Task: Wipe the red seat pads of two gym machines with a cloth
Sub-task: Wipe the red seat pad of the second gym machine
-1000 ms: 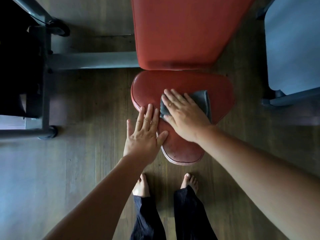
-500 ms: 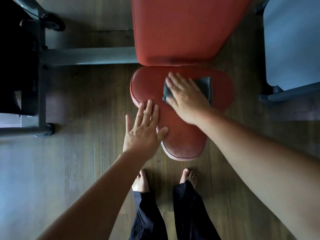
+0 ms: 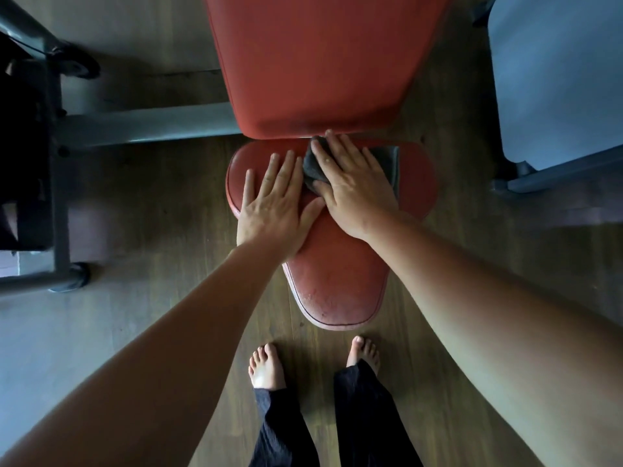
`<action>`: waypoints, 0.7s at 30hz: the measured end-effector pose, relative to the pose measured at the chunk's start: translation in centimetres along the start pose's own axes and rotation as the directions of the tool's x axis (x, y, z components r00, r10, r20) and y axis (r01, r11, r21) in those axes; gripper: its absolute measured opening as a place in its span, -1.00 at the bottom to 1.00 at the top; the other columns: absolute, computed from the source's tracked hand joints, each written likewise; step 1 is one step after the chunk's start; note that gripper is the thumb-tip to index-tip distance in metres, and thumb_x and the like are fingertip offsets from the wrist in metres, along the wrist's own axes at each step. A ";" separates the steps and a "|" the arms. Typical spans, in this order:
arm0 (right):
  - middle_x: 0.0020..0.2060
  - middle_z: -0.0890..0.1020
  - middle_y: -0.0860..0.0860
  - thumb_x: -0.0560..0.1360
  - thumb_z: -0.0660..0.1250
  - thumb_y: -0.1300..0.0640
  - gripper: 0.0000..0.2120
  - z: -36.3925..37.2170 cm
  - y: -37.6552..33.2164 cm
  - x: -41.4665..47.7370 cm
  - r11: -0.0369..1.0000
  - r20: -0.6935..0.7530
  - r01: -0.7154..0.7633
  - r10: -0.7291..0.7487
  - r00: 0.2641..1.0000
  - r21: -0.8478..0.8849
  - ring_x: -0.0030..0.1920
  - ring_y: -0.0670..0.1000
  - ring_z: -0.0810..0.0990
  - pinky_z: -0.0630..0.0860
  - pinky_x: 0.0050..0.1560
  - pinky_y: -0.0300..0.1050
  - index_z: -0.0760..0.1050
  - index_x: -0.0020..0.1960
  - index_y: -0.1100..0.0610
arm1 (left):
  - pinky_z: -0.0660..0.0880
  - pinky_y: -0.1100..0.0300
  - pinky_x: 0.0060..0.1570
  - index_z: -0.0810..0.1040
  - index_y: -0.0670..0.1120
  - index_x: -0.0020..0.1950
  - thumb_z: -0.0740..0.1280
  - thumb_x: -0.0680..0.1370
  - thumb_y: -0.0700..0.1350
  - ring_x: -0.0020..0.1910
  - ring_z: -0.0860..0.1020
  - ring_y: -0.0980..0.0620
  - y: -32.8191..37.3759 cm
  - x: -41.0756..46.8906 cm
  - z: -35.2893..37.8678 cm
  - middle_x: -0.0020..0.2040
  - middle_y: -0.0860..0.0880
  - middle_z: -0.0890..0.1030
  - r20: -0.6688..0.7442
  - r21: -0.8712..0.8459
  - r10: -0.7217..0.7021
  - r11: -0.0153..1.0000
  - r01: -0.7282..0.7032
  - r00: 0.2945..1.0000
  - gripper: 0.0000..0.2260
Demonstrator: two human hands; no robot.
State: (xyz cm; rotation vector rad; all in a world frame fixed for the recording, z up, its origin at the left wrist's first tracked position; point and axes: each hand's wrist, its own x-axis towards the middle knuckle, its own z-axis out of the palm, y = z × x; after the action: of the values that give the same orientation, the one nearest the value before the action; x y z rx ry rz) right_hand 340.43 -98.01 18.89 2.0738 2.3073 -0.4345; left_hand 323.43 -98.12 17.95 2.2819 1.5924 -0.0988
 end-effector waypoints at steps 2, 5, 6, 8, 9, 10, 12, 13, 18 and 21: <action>0.63 0.13 0.04 0.65 0.06 -0.12 -0.42 -0.1 1.1 -2.1 1.000 -0.010 -0.022 0.022 1.000 -0.004 0.61 0.11 0.14 0.15 0.55 0.13 0.06 0.64 -0.03 | -0.16 -0.14 0.63 -0.04 0.02 0.70 -0.15 0.64 0.38 0.68 -0.14 0.05 0.1 0.0 0.2 0.71 0.07 -0.07 0.009 0.030 0.000 1.000 -0.001 1.000 -0.29; 0.65 0.07 0.01 0.66 0.04 -0.12 -0.43 -0.5 3.2 -4.4 0.997 0.034 -0.069 0.070 0.997 -0.032 0.62 0.10 0.10 0.10 0.57 0.12 0.05 0.64 -0.03 | -0.15 -0.15 0.63 -0.06 0.03 0.70 -0.13 0.63 0.40 0.68 -0.15 0.03 0.2 0.0 0.1 0.71 0.06 -0.09 0.024 0.063 -0.007 0.998 0.006 1.000 -0.26; 0.65 0.06 -0.01 0.67 0.02 -0.13 -0.43 -0.6 3.7 -4.1 0.997 0.052 -0.068 0.071 0.996 -0.046 0.62 0.09 0.09 0.09 0.57 0.12 0.05 0.64 -0.03 | -0.15 -0.16 0.63 -0.07 0.03 0.70 -0.13 0.62 0.41 0.68 -0.15 0.03 0.2 0.0 0.1 0.71 0.06 -0.10 0.025 0.071 -0.011 0.997 0.009 1.000 -0.26; 0.64 0.08 0.00 0.66 0.01 -0.15 -0.42 -0.7 3.9 -1.6 0.994 0.051 -0.089 0.092 0.994 -0.061 0.62 0.09 0.10 0.11 0.56 0.14 0.09 0.63 0.01 | -0.15 -0.16 0.63 -0.08 0.04 0.70 -0.13 0.62 0.41 0.68 -0.15 0.02 0.3 0.1 0.1 0.71 0.06 -0.10 0.030 0.078 -0.013 0.997 0.010 0.999 -0.26; 0.64 0.10 0.01 0.66 0.01 -0.15 -0.41 -0.7 4.0 0.3 0.991 0.044 -0.120 0.122 0.992 -0.057 0.62 0.09 0.10 0.12 0.56 0.15 0.10 0.63 0.03 | -0.15 -0.17 0.63 -0.08 0.04 0.70 -0.13 0.62 0.41 0.68 -0.16 0.02 0.2 0.2 0.2 0.71 0.06 -0.11 0.034 0.077 -0.014 0.997 0.011 0.999 -0.26; 0.64 0.11 0.02 0.65 0.00 -0.16 -0.40 -0.9 4.0 2.0 0.987 0.044 -0.152 0.154 0.987 -0.047 0.62 0.09 0.10 0.12 0.56 0.16 0.11 0.63 0.04 | -0.15 -0.17 0.63 -0.09 0.04 0.70 -0.14 0.62 0.41 0.68 -0.16 0.02 0.2 0.2 0.2 0.71 0.06 -0.11 0.034 0.076 -0.014 0.997 0.011 0.999 -0.25; 0.64 0.12 0.02 0.65 0.00 -0.18 -0.39 -1.1 3.6 3.2 0.980 0.063 -0.200 0.201 0.978 -0.020 0.63 0.09 0.08 0.08 0.57 0.17 0.11 0.63 0.05 | -0.14 -0.17 0.62 -0.09 0.04 0.70 -0.14 0.62 0.41 0.68 -0.16 0.02 0.0 0.2 0.2 0.71 0.06 -0.10 0.025 0.081 -0.015 0.997 0.013 1.000 -0.25; 0.63 0.12 0.02 0.64 0.01 -0.17 -0.38 -1.1 3.2 2.4 0.980 0.057 -0.200 0.200 0.978 -0.015 0.63 0.09 0.08 0.07 0.57 0.18 0.10 0.63 0.06 | -0.14 -0.17 0.62 -0.08 0.04 0.70 -0.13 0.62 0.41 0.68 -0.15 0.02 0.0 0.3 0.3 0.71 0.06 -0.10 0.022 0.080 -0.013 0.997 0.011 1.000 -0.26; 0.63 0.14 -0.01 0.64 -0.02 -0.14 -0.40 -0.3 2.5 -5.9 0.999 0.070 -0.033 0.034 0.997 -0.017 0.62 0.06 0.10 0.07 0.58 0.14 0.15 0.62 0.08 | -0.11 -0.18 0.62 -0.05 0.03 0.70 -0.13 0.62 0.40 0.69 -0.11 0.01 0.1 0.2 0.5 0.71 0.05 -0.06 -0.005 0.077 -0.008 0.997 0.008 1.000 -0.27; 0.63 0.16 0.01 0.65 -0.01 -0.12 -0.41 -1.0 5.3 -2.1 0.996 0.048 -0.084 0.085 0.995 -0.033 0.62 0.07 0.11 0.11 0.57 0.17 0.15 0.62 0.09 | -0.13 -0.18 0.62 -0.06 0.03 0.70 -0.14 0.62 0.40 0.69 -0.12 0.00 0.1 0.4 0.5 0.71 0.05 -0.07 0.007 0.069 -0.010 0.998 0.009 1.000 -0.26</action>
State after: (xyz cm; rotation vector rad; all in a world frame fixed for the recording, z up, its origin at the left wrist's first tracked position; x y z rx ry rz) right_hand 345.99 -99.39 19.19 2.1120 2.1758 -0.4402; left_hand 323.72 -97.92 17.39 2.3233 1.6203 -0.1665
